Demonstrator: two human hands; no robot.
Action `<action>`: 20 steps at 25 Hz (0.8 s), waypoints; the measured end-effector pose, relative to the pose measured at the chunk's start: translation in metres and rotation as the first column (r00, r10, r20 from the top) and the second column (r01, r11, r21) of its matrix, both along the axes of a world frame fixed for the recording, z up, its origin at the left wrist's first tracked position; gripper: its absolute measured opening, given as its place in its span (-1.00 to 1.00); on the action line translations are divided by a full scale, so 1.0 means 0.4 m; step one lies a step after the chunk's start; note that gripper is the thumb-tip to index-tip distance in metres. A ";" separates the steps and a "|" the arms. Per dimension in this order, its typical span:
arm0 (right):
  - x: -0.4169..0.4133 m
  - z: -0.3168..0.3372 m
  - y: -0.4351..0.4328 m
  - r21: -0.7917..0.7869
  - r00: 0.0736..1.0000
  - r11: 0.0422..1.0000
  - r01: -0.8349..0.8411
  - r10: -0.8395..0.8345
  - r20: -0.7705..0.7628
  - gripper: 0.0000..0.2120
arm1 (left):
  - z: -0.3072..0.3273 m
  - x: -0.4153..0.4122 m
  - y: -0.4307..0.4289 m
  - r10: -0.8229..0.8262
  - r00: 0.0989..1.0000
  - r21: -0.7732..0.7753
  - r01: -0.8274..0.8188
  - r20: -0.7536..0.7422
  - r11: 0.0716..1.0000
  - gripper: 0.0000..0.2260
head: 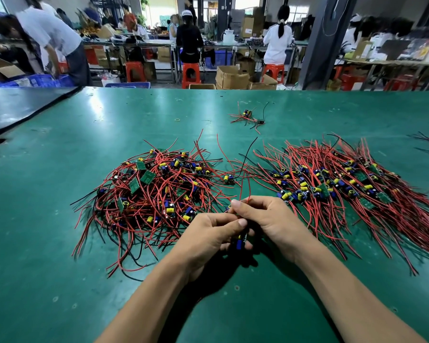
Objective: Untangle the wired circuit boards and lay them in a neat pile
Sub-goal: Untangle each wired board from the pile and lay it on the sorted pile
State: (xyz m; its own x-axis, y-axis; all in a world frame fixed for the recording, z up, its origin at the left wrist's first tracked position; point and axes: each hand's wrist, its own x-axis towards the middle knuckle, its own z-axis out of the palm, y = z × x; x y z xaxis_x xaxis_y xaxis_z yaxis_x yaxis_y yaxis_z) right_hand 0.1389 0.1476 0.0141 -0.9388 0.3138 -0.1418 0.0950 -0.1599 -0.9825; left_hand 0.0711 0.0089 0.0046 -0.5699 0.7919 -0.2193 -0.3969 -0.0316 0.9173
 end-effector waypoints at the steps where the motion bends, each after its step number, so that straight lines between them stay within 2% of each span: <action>1: 0.001 0.003 -0.001 0.019 1.000 1.000 -0.017 0.016 0.013 -0.68 | 0.001 0.001 -0.001 -0.009 1.000 -0.001 0.009 -0.013 1.000 -0.87; 4: 0.007 0.012 0.012 0.057 0.996 0.994 -0.091 0.090 0.016 -0.72 | 0.005 0.007 0.001 0.032 0.999 0.003 -0.032 -0.030 0.999 -0.89; 6: 0.011 0.016 0.025 0.024 0.992 0.991 -0.128 0.128 -0.020 -0.71 | 0.007 0.007 0.003 0.067 0.998 0.005 -0.067 -0.010 0.998 -0.90; 11: 0.003 0.006 0.036 -0.011 1.000 1.000 -0.021 0.021 -0.020 -0.72 | 0.009 0.007 0.002 0.054 0.998 0.023 -0.054 0.030 0.998 -0.90; 14: -0.002 0.001 0.021 -0.117 1.000 0.993 -0.030 0.031 0.001 -0.75 | 0.006 0.009 0.006 0.075 0.997 0.045 -0.077 0.030 0.996 -0.93; 16: -0.002 -0.002 0.013 -0.131 0.999 0.990 -0.048 0.049 0.001 -0.72 | 0.002 0.007 0.007 0.106 0.994 0.050 -0.107 0.028 0.993 -0.91; 20: 0.001 -0.003 0.008 -0.122 0.999 0.992 -0.031 0.032 0.004 -0.81 | -0.004 0.005 0.008 0.106 0.992 0.019 -0.104 -0.075 0.994 -0.91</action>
State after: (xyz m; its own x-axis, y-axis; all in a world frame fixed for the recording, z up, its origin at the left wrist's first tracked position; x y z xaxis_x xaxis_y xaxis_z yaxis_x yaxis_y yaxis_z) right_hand 0.1391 0.1510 0.0130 -0.9470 0.2641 -0.1830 0.1077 -0.2756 -0.9552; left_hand 0.0732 0.0121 0.0031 -0.6645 0.7297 -0.1610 -0.3202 -0.0833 0.9437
